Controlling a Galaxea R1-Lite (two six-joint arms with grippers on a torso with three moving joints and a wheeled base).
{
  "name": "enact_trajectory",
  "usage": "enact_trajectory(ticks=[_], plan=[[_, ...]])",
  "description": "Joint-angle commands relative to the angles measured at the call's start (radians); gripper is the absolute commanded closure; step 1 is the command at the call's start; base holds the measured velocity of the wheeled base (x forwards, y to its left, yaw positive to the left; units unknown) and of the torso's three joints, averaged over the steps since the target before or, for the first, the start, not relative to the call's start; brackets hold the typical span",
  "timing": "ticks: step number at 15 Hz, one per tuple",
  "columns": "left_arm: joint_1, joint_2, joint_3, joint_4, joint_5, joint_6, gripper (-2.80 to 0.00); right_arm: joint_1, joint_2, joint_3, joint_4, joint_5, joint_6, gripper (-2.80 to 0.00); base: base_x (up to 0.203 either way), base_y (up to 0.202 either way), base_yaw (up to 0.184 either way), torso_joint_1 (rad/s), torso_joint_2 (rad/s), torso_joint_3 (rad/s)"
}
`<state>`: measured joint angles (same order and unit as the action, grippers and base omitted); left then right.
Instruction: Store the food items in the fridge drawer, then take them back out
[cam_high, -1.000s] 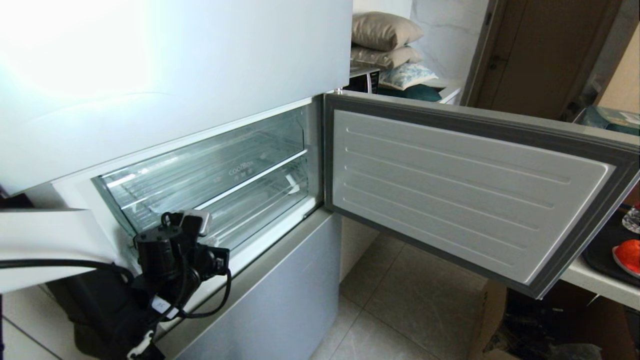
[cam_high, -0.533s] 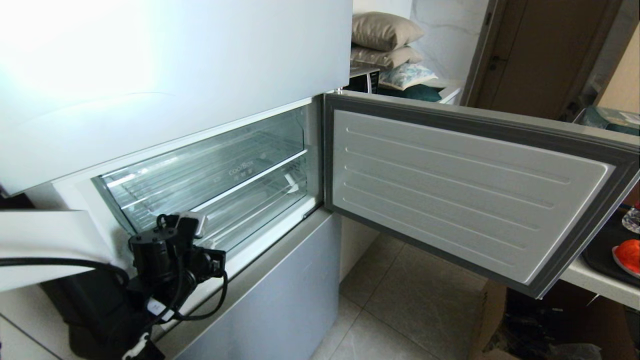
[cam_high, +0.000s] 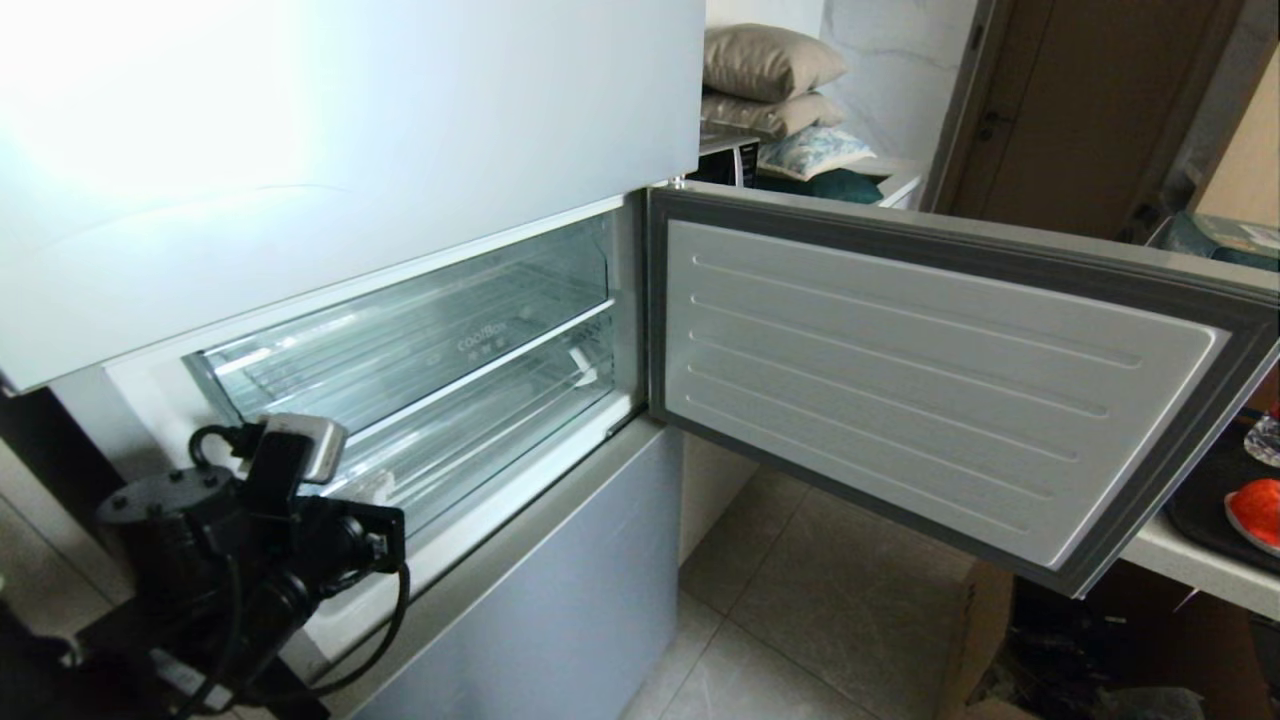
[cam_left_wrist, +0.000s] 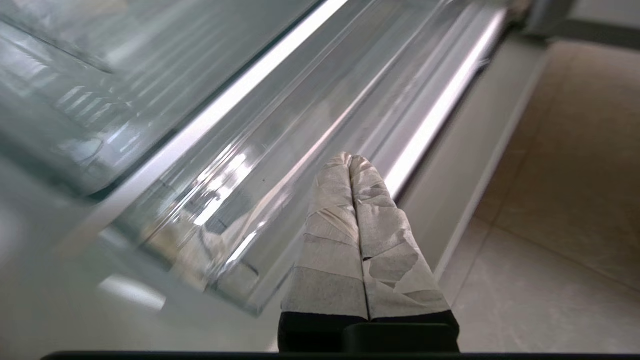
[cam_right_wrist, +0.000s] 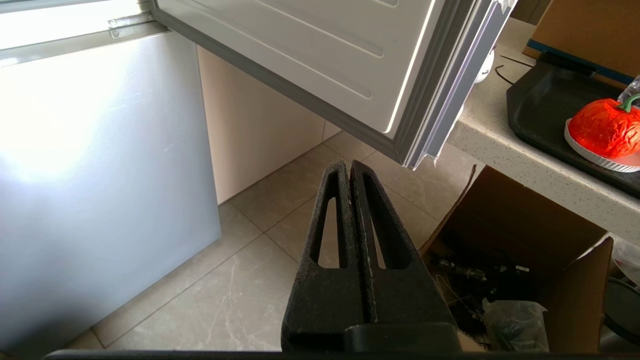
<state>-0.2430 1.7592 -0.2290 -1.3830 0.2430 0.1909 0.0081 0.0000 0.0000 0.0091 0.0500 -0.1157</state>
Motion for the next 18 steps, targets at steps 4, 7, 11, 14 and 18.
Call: enact_trajectory(ticks=[4,7,11,14,18], plan=[[-0.001,-0.404,0.194,0.006,-0.053,0.000,0.00,0.000,0.002,0.000,0.000,0.001,-0.001,0.00,0.000,0.000,0.000,0.000,0.00,0.000],[0.000,-0.692,0.212,0.147,-0.057,-0.001,0.00,0.000,0.002,0.000,0.000,0.001,-0.001,0.00,0.000,0.000,0.000,0.000,0.00,0.000],[0.011,-1.185,0.125,0.673,0.004,-0.001,0.00,0.001,0.002,0.000,0.000,0.001,-0.001,0.00,0.000,0.000,0.000,0.000,0.00,0.000],[0.194,-1.434,0.063,1.198,0.055,0.004,0.00,0.001,0.002,0.000,0.000,0.001,-0.001,0.00,0.000,0.000,0.000,0.000,0.00,0.000],[0.226,-1.595,0.224,1.302,-0.223,0.001,0.00,0.001,0.002,0.000,0.000,0.001,-0.001,0.00,0.000,0.000,0.000,0.000,0.00,0.000]])
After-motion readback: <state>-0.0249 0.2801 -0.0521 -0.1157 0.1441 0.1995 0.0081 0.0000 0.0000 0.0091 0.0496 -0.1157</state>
